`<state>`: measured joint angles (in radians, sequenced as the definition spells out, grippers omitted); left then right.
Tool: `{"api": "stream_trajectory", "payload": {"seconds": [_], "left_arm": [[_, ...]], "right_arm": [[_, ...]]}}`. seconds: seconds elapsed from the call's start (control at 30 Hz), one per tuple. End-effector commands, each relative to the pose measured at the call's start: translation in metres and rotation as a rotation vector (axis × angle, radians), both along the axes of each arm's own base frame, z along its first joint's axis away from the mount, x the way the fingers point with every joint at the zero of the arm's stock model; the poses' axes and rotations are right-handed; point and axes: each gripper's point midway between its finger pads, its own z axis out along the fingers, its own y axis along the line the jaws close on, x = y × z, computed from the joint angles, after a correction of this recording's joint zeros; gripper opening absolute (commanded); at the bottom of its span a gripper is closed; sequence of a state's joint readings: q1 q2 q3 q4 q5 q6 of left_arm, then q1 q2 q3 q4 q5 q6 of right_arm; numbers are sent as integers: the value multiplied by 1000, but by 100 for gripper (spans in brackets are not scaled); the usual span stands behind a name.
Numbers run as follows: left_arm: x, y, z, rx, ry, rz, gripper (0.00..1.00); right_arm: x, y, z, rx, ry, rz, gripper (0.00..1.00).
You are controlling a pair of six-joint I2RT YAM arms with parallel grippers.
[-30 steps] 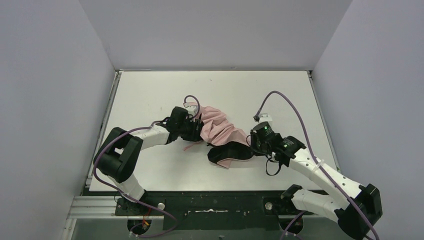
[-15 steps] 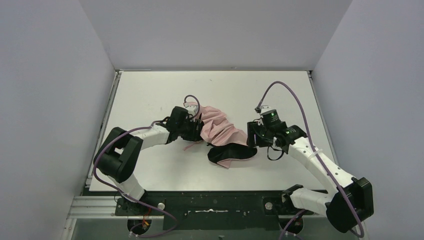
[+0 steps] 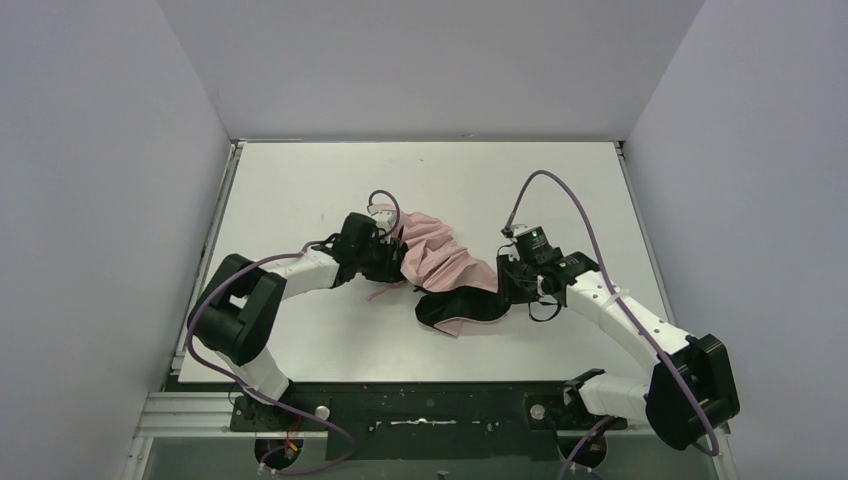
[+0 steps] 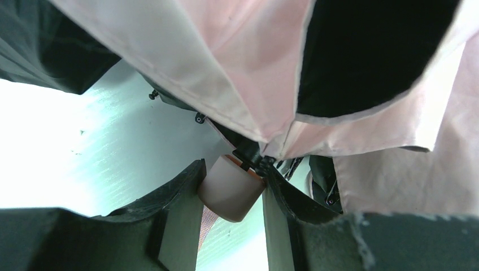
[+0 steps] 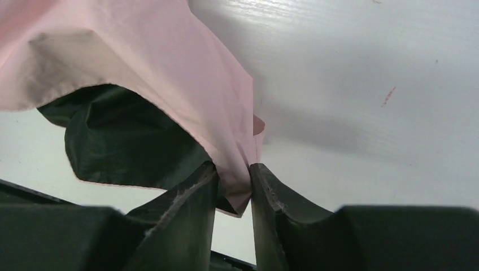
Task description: Put away the umbrella
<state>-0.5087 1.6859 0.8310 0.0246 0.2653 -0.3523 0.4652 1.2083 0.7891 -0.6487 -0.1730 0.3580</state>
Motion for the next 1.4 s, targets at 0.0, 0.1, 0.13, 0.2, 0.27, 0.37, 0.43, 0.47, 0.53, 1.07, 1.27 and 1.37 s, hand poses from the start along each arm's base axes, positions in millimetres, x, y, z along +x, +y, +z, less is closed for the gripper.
{"api": "stream_trajectory", "payload": {"seconds": [0.0, 0.1, 0.13, 0.2, 0.27, 0.37, 0.43, 0.47, 0.53, 1.07, 1.27, 1.37], "left_arm": [[17, -9, 15, -32, -53, -8, 0], [18, -8, 15, -28, -53, -1, 0], [18, -8, 15, -21, -54, 3, 0], [19, -6, 16, -4, -56, 8, 0], [20, -4, 15, 15, -55, 17, 0], [21, -1, 15, 25, -57, 34, 0], [22, 0, 15, 28, -59, 44, 0], [22, 1, 14, 29, -58, 47, 0], [23, 1, 13, 30, -53, 52, 0], [22, 1, 14, 34, -58, 55, 0], [21, -4, 14, 31, -61, 30, 0], [20, -4, 16, 29, -66, 22, 0]], "right_arm": [[12, -5, 11, -29, -82, -36, 18], [6, 1, 23, -41, -90, -21, 0], [4, 6, 29, -42, -96, -9, 0], [-5, 18, 40, -45, -93, 20, 0], [-15, 32, 47, -38, -68, 52, 0], [-32, 51, 53, -34, -19, 82, 0], [-42, 62, 56, -42, -2, 104, 0], [-47, 67, 58, -44, 10, 116, 0], [-57, 82, 61, -34, 36, 157, 0], [-90, 165, 87, 77, 20, 372, 0], [-95, 169, 62, 80, 67, 387, 0], [-97, 168, 56, 67, 78, 402, 1]]}}
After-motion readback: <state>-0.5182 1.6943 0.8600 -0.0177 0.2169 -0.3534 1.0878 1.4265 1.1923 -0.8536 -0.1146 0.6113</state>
